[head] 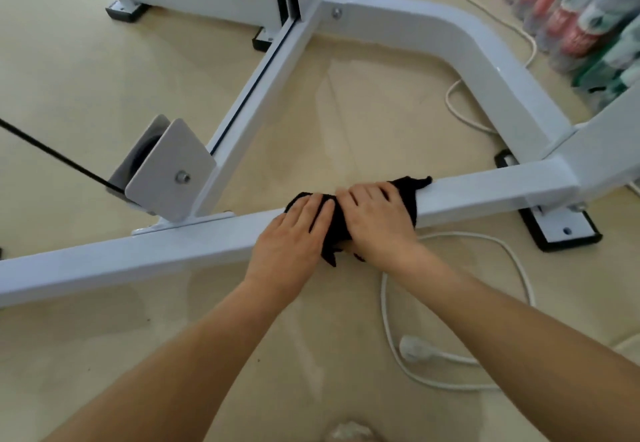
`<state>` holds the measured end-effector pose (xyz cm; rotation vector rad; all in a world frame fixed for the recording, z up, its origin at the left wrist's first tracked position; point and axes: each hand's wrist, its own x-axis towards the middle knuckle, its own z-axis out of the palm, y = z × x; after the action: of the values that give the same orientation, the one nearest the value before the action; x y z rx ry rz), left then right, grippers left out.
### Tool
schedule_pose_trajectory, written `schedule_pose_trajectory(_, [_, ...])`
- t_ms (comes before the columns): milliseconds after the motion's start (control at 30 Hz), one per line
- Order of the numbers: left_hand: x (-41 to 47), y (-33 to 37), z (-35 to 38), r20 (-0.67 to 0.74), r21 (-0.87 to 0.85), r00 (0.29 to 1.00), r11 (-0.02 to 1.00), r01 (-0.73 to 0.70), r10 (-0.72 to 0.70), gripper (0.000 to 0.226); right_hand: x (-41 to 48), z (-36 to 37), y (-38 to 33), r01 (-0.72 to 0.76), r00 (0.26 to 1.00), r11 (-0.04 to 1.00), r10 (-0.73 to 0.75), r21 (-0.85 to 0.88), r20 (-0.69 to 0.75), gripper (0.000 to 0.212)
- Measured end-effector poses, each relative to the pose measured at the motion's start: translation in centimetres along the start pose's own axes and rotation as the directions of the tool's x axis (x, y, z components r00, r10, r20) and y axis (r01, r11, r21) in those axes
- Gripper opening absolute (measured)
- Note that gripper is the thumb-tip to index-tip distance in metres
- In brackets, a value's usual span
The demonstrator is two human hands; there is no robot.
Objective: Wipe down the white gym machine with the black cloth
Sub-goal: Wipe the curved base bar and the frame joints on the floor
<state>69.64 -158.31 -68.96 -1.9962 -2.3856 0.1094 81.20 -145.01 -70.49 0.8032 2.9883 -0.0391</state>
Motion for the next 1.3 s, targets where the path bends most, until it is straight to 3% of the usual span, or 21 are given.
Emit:
schedule_pose_trajectory(133, [-2.8,-4.3,-0.1,0.135,0.010,0.976,0.985,0.172,-0.171,0.088,2.7,-0.3,-5.7,0.124,0.992,0.992,-0.123,0.006,-0.034,0.072])
schedule_pose_trajectory(200, [-2.8,-3.8,-0.6,0.212,-0.025,0.958,0.979,0.204,-0.194,0.091,2.6,0.1,-5.8,0.140,0.989,0.990,-0.140,0.002,-0.046,0.073])
schedule_pose_trajectory(300, [-1.2,-1.5,-0.9,0.176,-0.107,0.962,0.968,0.228,-0.208,0.085,1.2,1.0,-3.7,0.134,0.976,0.991,-0.130,0.011,-0.175,0.057])
schedule_pose_trajectory(400, [1.5,1.5,-0.4,0.121,-0.076,0.991,0.994,0.073,-0.063,0.083,-2.1,1.6,0.6,-0.013,0.973,0.999,0.023,0.043,-0.230,0.052])
schedule_pose_trajectory(567, [7.7,8.6,-0.9,0.111,-0.066,0.987,0.992,-0.108,0.115,0.081,-7.2,0.2,9.2,-0.230,0.973,0.973,0.230,0.018,-0.007,0.073])
schedule_pose_trajectory(667, [11.3,12.3,-1.3,0.118,-0.061,0.974,0.980,-0.188,0.194,0.068,-9.0,0.2,13.3,-0.355,0.935,0.935,0.355,-0.021,-0.003,0.078])
schedule_pose_trajectory(800, [15.0,17.0,-1.6,0.117,-0.062,0.944,0.951,-0.303,0.308,0.065,-11.6,1.3,17.5,-0.536,0.843,0.839,0.538,0.092,0.004,0.090])
schedule_pose_trajectory(867, [16.2,18.4,-1.7,0.112,-0.078,0.942,0.947,-0.310,0.318,0.068,-11.7,2.1,17.1,-0.606,0.781,0.760,0.625,0.235,-0.006,0.095])
schedule_pose_trajectory(933, [16.2,18.3,-1.5,0.082,-0.120,0.944,0.944,-0.308,0.319,0.067,-10.4,2.8,14.4,-0.609,0.711,0.594,0.702,0.525,0.031,0.104])
schedule_pose_trajectory(1033, [14.5,16.0,-1.3,0.021,-0.155,0.938,0.928,-0.338,0.345,0.064,-7.7,3.6,9.0,-0.386,0.613,0.141,0.777,0.912,0.140,0.103])
schedule_pose_trajectory(1100, [13.0,13.6,-1.1,0.064,-0.141,0.936,0.931,-0.336,0.347,0.076,-6.8,2.3,7.2,-0.274,0.570,-0.106,0.782,0.956,0.251,0.097])
schedule_pose_trajectory(1167, [11.5,11.5,-1.2,0.165,-0.111,0.921,0.935,-0.337,0.352,0.088,-6.8,1.3,6.2,-0.278,0.591,-0.250,0.716,0.927,0.370,0.098])
schedule_pose_trajectory(1300, [12.3,10.7,-2.2,0.209,-0.227,0.914,0.926,-0.301,0.348,0.078,-6.1,0.3,6.7,-0.201,0.526,-0.367,0.742,0.908,0.416,0.100])
